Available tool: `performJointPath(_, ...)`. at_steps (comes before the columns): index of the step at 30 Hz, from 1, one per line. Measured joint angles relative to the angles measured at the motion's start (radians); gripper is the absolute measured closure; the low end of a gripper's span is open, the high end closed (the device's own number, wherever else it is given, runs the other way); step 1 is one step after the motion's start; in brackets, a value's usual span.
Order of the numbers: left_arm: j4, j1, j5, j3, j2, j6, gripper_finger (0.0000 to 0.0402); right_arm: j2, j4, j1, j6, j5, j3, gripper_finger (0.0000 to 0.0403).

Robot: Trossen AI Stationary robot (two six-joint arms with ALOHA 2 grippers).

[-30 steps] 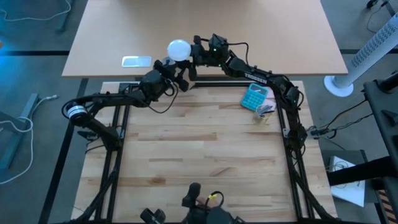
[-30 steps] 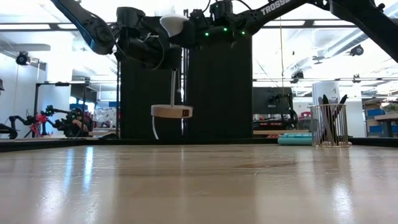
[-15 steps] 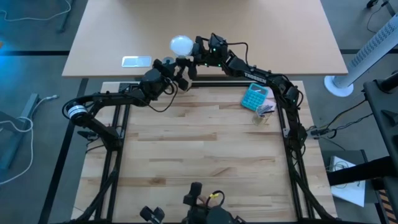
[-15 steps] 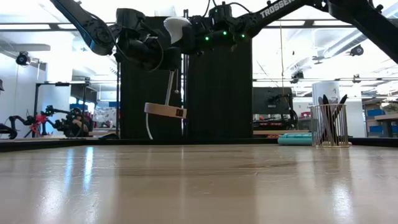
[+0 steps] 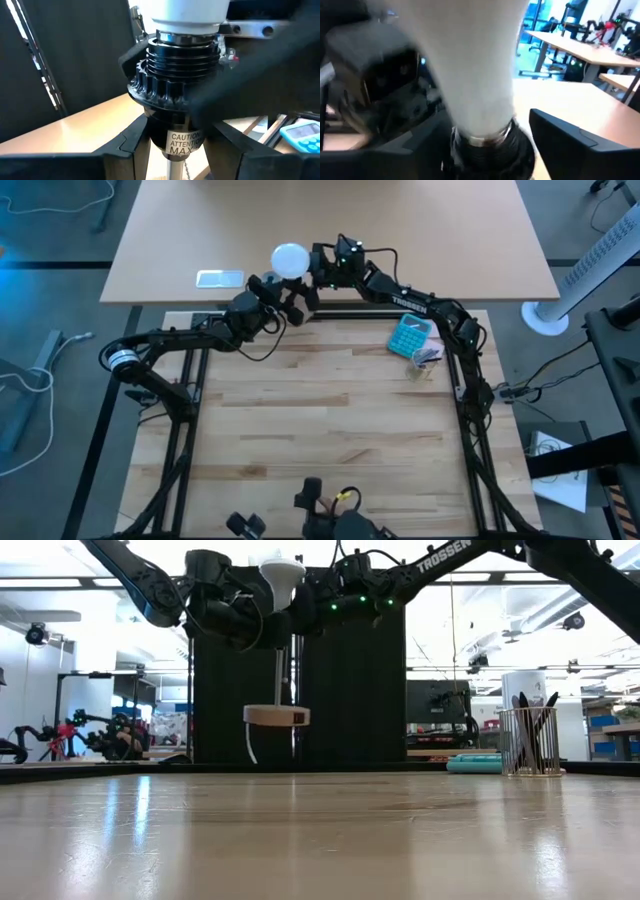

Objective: Screw lightbulb
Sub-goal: Insert the light bulb into the table lamp

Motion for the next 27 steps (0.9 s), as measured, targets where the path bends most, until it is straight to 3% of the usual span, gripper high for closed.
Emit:
performJointPath(10, -0.010, 0.000, 0.053, -0.006, 0.000, -0.020, 0.0260, -0.018, -0.018, -0.019, -0.020, -0.138, 0.000, 0.0067)
performJointPath(17, -0.015, 0.000, 0.128, -0.008, 0.000, -0.060, 0.0260, -0.039, -0.038, -0.044, -0.003, -0.348, 0.003, 0.0064)
performJointPath(21, -0.014, -0.006, 0.191, -0.008, 0.000, -0.095, 0.0260, -0.039, -0.034, -0.044, -0.011, -0.386, 0.003, 0.0064)
performJointPath(27, -0.018, -0.029, 0.200, -0.008, 0.000, -0.092, 0.0260, -0.039, -0.032, -0.043, 0.001, -0.398, 0.003, 0.0064)
